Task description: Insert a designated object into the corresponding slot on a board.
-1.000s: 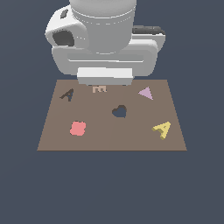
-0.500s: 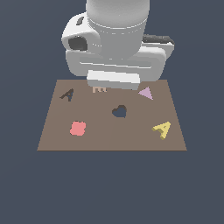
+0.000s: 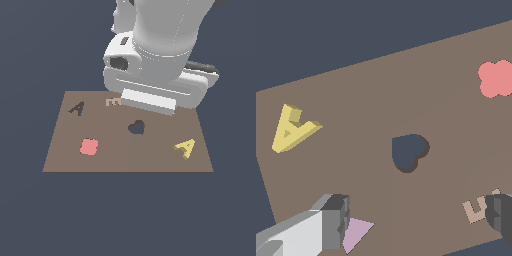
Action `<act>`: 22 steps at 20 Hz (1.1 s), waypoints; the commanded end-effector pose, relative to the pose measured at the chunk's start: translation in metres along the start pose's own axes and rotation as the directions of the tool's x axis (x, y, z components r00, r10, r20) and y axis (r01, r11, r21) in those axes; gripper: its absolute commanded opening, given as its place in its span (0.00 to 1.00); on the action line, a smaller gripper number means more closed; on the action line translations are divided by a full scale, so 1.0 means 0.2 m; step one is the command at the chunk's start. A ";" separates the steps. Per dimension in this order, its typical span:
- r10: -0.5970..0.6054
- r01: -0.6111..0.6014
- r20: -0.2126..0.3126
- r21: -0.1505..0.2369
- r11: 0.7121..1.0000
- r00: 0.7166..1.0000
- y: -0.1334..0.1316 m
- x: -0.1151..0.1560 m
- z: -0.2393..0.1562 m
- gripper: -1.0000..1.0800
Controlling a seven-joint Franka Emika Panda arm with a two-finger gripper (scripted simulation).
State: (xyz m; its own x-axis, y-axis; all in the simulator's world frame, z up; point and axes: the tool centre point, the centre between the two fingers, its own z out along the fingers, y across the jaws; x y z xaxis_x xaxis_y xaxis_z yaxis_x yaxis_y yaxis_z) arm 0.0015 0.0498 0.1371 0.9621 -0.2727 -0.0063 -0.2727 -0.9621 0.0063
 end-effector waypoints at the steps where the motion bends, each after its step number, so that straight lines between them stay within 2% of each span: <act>1: 0.060 -0.060 0.000 0.001 0.998 0.998 -0.07 -0.01 0.04 0.96; 8: 0.244 -0.244 -0.001 0.003 0.970 0.970 -0.30 0.01 0.18 0.96; 15: 0.402 -0.402 -0.002 0.005 0.915 0.915 -0.50 0.07 0.29 0.96; 22: 0.509 -0.509 -0.002 0.007 0.861 0.861 -0.63 0.14 0.38 0.96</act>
State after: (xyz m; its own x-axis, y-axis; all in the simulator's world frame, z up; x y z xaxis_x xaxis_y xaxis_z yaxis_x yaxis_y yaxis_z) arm 0.0575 0.1601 0.0641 0.7072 -0.7070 -0.0010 -0.7070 -0.7072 0.0019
